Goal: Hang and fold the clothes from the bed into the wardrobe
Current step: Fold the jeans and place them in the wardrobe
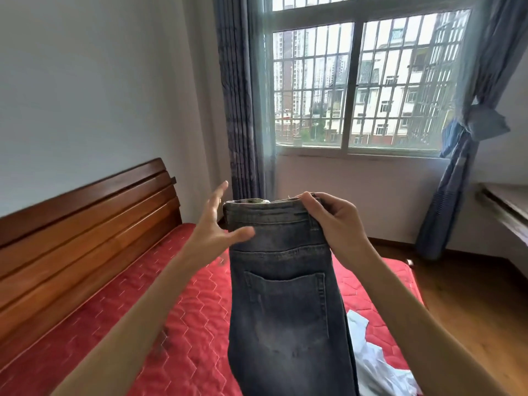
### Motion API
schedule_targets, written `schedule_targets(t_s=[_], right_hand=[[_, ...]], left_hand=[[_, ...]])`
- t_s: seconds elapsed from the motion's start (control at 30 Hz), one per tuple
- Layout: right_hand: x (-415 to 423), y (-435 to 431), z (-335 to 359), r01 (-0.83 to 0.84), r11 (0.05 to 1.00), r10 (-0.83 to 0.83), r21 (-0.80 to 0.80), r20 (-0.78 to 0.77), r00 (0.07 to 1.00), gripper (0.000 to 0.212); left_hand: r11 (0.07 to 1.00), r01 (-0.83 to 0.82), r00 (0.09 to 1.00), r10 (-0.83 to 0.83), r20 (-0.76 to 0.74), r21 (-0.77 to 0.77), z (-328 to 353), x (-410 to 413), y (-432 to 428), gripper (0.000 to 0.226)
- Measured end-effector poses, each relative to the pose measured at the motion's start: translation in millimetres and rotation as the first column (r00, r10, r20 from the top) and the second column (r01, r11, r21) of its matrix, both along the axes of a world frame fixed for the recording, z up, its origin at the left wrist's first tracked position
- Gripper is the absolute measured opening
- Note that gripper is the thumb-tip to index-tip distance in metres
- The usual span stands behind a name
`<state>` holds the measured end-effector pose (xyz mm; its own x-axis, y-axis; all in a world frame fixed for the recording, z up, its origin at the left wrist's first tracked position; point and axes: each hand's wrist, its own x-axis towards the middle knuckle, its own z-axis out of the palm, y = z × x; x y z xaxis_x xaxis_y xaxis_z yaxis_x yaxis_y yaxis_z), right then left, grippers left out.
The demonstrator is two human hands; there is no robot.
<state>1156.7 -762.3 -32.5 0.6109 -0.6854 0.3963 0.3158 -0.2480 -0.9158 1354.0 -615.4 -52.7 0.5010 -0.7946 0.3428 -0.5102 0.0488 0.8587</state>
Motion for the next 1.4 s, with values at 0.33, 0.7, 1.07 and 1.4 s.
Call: schedule_targets(t_s=[0.33,0.7,1.07,1.4], right_hand=[[75,-69,0,-0.268,0.915,0.089,-0.302,-0.496,0.864,0.022],[295,-93,51,0.126,0.858,-0.274,-0.498,-0.236,0.932,0.019],[322,-48,31,-0.014,0.813,-0.085,-0.582,-0.142,0.986,0.029],[205,29,-311,-0.186,0.864,-0.133,-0.468,-0.569,0.812,0.024]], left_hand=[[0.993,-0.078,0.966,0.055,-0.252,-0.083,-23,85,-17,0.039],[0.887,-0.442,0.769,0.45,0.454,-0.131,93,253,-38,0.036],[0.881,-0.46,0.746,0.452,0.49,-0.113,61,296,33,0.062],[0.867,-0.423,0.898,0.36,0.255,0.265,-294,170,117,0.046]])
